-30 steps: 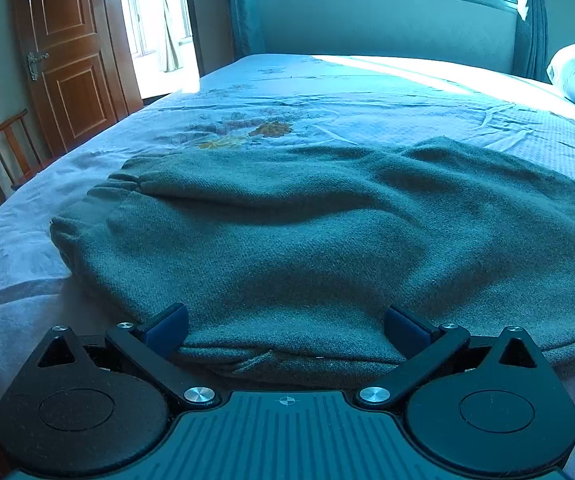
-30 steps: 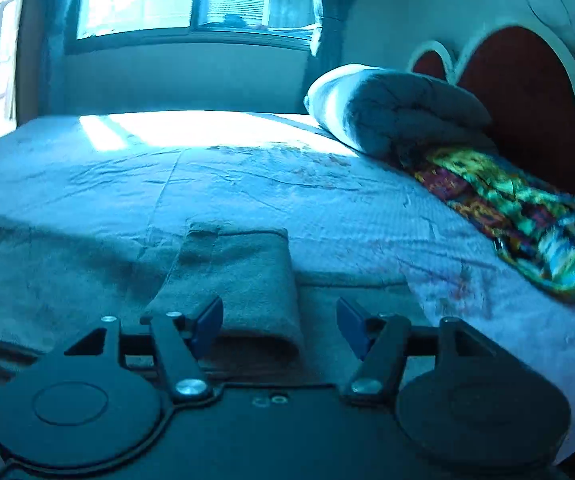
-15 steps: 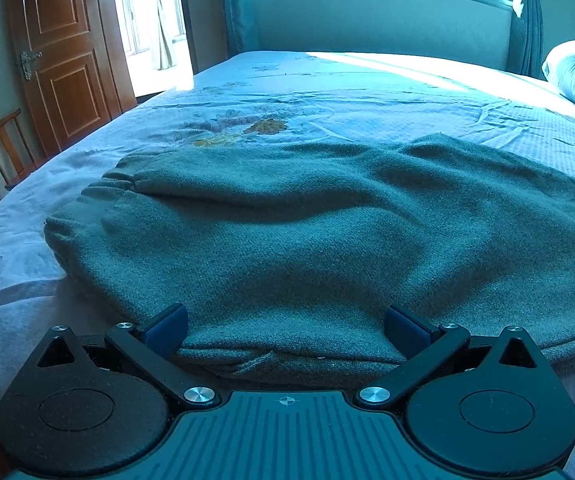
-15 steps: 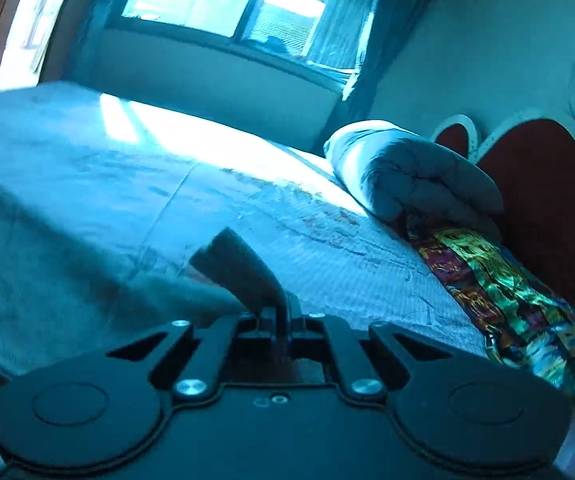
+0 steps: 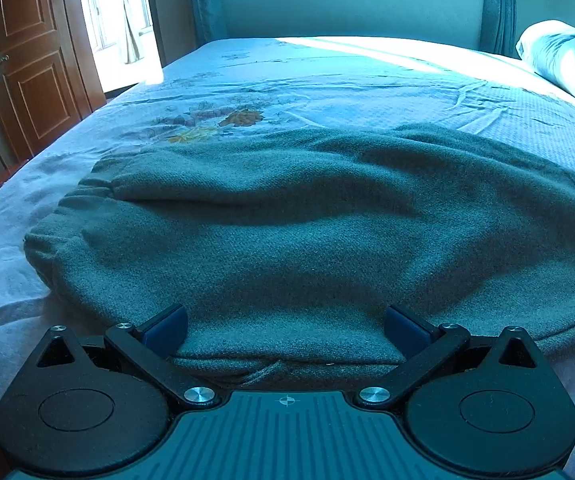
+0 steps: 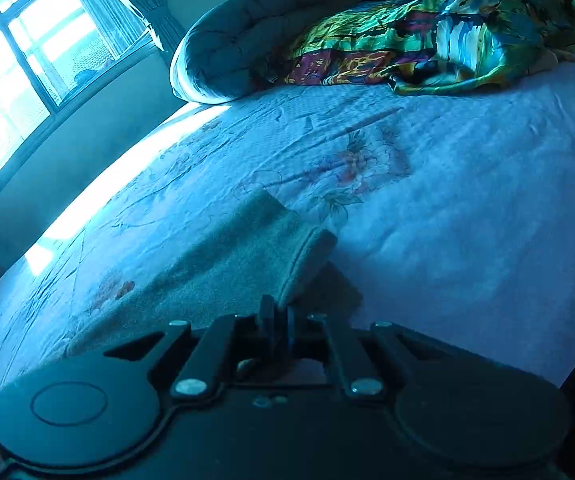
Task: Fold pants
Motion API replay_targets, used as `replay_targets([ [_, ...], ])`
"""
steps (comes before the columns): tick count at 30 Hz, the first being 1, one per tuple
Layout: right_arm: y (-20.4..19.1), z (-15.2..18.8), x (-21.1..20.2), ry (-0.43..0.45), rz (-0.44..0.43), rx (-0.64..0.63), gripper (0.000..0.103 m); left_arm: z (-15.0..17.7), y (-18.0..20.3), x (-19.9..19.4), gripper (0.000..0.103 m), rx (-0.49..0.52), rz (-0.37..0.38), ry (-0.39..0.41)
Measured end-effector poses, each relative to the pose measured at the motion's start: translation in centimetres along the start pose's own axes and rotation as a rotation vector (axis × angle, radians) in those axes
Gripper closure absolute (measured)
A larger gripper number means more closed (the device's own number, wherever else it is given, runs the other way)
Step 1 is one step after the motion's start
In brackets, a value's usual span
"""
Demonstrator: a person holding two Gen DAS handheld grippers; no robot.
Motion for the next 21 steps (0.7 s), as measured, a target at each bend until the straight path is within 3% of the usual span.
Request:
replay_targets([
  [3,0.0,-0.3,-0.6,0.008,-0.021,0.029,0.103,-0.4,-0.1,0.1,0.0,0.023,0.016,-0.023],
  [6,0.6,0.3,0.1,-0.049,-0.018,0.031,0.103,-0.5,-0.3,0.1,0.0,0.034,0.036,-0.032],
  [9,0.8,-0.2,-3.0,0.055,-0.02,0.058,0.089,-0.4,-0.4,0.1,0.0,0.028,0.048,-0.031],
  [11,1.8,-0.3,-4.1,0.084,-0.021,0.109,0.091,-0.2,-0.4,0.1,0.0,0.022,0.049,-0.02],
  [15,4.2,0.5,-3.3,0.02,0.008,0.241,0.096,0.1,-0.4,0.2,0.0,0.018,0.043,0.002],
  [21,4.4,1.2,-1.3,-0.007,-0.076,0.331,0.096,-0.1,-0.5,0.3,0.0,0.02,0.052,-0.005],
])
Point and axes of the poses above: each gripper's, at about its wrist camera, not at the fingertips, and x roughly the way its jaws point, y to its right, z to its underside, the point moved 5 cm from there along x, roughly the way its jaws point, and after that the axes turned 6 degrees about -x, right-handed, at the moved point
